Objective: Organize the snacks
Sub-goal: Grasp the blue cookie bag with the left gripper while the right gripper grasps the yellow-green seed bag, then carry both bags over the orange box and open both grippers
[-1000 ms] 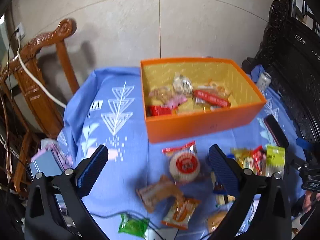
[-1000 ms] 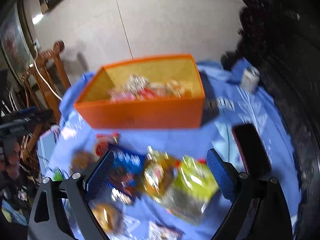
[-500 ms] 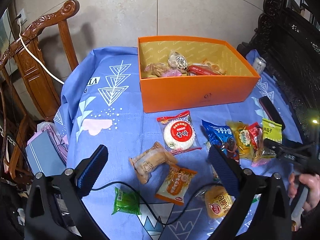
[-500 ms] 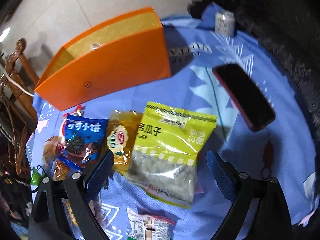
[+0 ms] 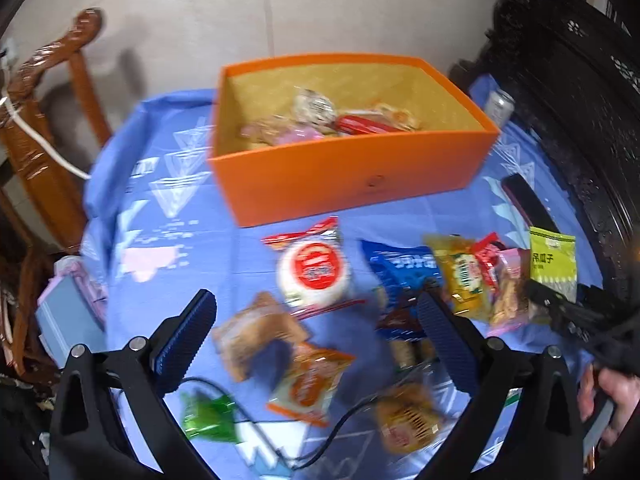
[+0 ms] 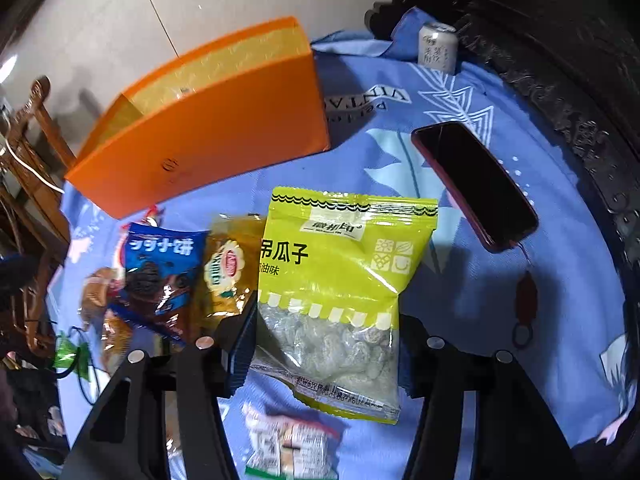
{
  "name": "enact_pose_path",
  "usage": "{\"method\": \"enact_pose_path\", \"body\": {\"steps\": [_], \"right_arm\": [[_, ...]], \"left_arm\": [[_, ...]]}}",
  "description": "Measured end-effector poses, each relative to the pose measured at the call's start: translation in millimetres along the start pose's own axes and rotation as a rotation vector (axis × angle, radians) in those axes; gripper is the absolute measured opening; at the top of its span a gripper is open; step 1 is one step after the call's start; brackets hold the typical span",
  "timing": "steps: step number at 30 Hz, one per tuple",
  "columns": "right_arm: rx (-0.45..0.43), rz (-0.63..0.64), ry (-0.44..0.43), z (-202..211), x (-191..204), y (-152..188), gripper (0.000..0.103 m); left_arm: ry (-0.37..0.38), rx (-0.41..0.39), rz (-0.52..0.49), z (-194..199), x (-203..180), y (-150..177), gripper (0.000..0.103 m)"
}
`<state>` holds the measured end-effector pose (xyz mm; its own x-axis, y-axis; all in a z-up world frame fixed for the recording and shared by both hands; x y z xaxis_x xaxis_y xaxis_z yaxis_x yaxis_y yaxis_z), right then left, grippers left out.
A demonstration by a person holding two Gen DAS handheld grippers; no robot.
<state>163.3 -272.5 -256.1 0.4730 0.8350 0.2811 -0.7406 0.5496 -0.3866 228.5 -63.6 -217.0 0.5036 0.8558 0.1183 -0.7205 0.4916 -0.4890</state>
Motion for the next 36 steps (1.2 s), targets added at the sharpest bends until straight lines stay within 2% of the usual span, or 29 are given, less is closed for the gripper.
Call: {"method": "enact_pose_path", "body": {"steps": [8, 17, 18, 19, 21, 28, 36], "right_arm": [[0.003, -0.066, -0.048, 17, -10, 10, 0.058], [0.001, -0.090, -0.052, 19, -19, 9, 0.058], [0.003, -0.093, -0.054, 18, -19, 9, 0.058], [0.004, -0.094, -0.055, 17, -19, 9, 0.058], [0.007, -0.101, -0.060, 16, -19, 10, 0.058], [0.009, -0.095, -0.070, 16, -17, 10, 0.058], [-0.028, -0.054, -0.096, 31, 0, 2, 0.058]], "left_arm": [[-0.016, 0.089, -0.142, -56, -55, -7, 0.099], [0.050, 0.168, -0.182, -100, -91, -1, 0.099], [0.061, 0.177, -0.185, -102, -94, 1, 0.095], [0.069, 0.180, -0.188, -105, -96, 2, 0.082], [0.122, 0.185, -0.197, -109, -104, 6, 0.066], [0.162, 0.145, -0.174, -99, -101, 4, 0.060], [0.153, 0.054, -0.150, -52, -77, -1, 0.060]]}}
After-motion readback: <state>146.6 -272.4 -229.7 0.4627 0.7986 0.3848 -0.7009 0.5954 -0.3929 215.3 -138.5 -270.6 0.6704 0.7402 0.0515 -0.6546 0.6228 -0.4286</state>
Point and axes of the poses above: each gripper's, at about its wrist camera, not at the fingertips, and z roughly against the way its jaws point, x to its left, y to its underside, the point moved 10 cm from there along -z, roughly the way its jaws point, and after that the axes turned 14 degrees about -z, right-handed, at the moved point
